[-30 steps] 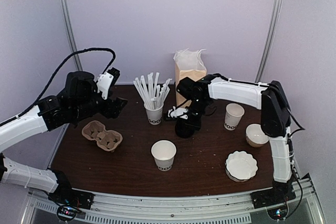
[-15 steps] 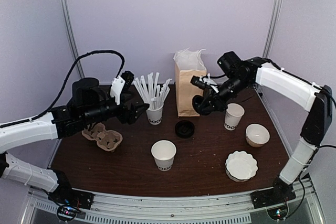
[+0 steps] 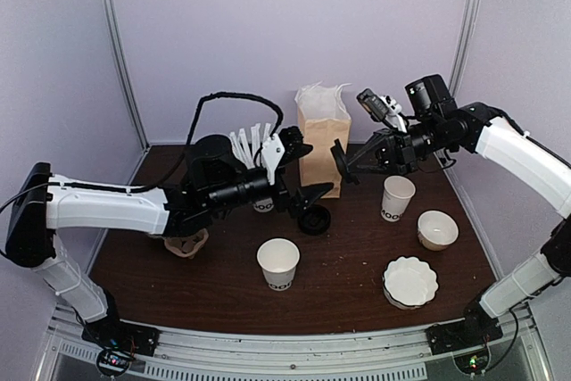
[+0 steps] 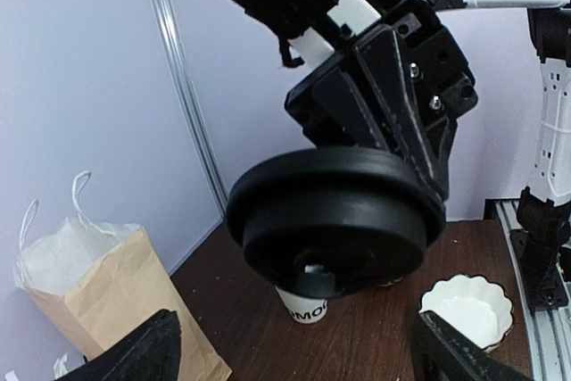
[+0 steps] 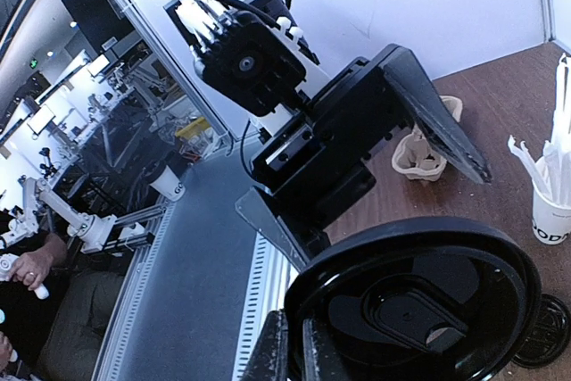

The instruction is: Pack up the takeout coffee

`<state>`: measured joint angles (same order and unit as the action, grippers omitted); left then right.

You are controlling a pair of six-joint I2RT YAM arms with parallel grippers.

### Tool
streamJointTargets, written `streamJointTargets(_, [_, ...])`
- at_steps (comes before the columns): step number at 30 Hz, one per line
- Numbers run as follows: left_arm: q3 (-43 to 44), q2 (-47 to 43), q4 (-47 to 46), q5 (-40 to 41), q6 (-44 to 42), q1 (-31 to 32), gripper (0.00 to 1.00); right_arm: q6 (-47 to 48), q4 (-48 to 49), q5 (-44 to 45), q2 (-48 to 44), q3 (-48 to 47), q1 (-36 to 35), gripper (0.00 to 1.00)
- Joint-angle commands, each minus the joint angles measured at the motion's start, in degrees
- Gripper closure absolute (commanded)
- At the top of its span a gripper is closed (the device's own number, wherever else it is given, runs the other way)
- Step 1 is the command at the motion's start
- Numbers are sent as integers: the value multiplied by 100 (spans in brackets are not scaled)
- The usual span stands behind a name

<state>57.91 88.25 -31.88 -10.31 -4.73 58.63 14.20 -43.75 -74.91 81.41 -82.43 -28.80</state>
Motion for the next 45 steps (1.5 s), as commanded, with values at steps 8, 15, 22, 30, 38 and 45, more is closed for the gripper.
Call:
streamJointTargets(8, [555,794,-1480,-298,-139,217,4,-818,726,-693,-27,138,-3,93])
streamJointTargets(15, [578,983,-1846,-97,5,219,6,-936,868,-687,-2,240,-4,92])
streamJointTargets(22, [692,1078,-2016,-172,299,218,11,-954,924,-617,51,265,-4,92])
streamJointTargets(30, [669,1068,-1866,-89,368,215,22,-840,862,-396,-11,297,21,73])
streamJointTargets(38, [729,-182,994,299,455,214,24,1190,-1470,853,-484,-146,1008,38])
streamJointTargets(45, [1862,-893,5686,275,933,217,25,1199,-370,2405,-1101,1372,1323,37])
